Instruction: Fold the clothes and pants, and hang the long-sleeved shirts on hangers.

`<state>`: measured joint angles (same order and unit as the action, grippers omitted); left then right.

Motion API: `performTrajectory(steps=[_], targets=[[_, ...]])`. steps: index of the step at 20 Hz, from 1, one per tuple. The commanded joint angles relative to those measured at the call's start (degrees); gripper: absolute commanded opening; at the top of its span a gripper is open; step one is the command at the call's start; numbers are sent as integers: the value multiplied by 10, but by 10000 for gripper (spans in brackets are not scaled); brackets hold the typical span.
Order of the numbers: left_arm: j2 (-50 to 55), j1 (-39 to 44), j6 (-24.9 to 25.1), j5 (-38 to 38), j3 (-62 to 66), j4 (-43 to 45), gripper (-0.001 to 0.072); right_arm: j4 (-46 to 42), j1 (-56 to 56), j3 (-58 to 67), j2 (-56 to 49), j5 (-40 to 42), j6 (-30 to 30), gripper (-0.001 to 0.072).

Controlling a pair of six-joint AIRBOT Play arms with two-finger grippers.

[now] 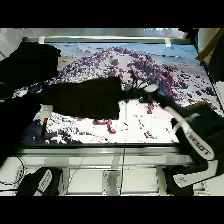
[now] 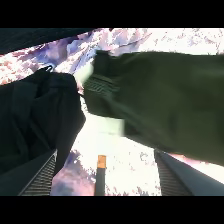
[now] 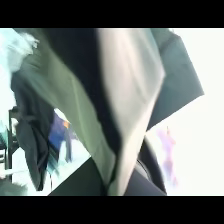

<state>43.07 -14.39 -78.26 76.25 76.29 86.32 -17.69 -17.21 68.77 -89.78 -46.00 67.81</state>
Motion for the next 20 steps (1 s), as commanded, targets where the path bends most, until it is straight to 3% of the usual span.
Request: performTrajectory(steps=[1, 10, 15, 18, 20], targets=[[0, 0, 0, 0, 0, 0, 700, -70, 117, 56, 81, -77, 11, 2], [0, 0, -25, 0, 0, 0, 700, -224, 599, 79, 299, -295, 142, 2], [0, 0, -26, 0, 0, 0, 700, -278, 902, 79, 323, -495, 135, 2], [0, 0, -33, 0, 0, 0, 700, -352, 1017, 71, 346, -507, 146, 2], [0, 0, -37, 4, 0, 0, 700, -428, 1032, 69, 364, -492, 151, 2]])
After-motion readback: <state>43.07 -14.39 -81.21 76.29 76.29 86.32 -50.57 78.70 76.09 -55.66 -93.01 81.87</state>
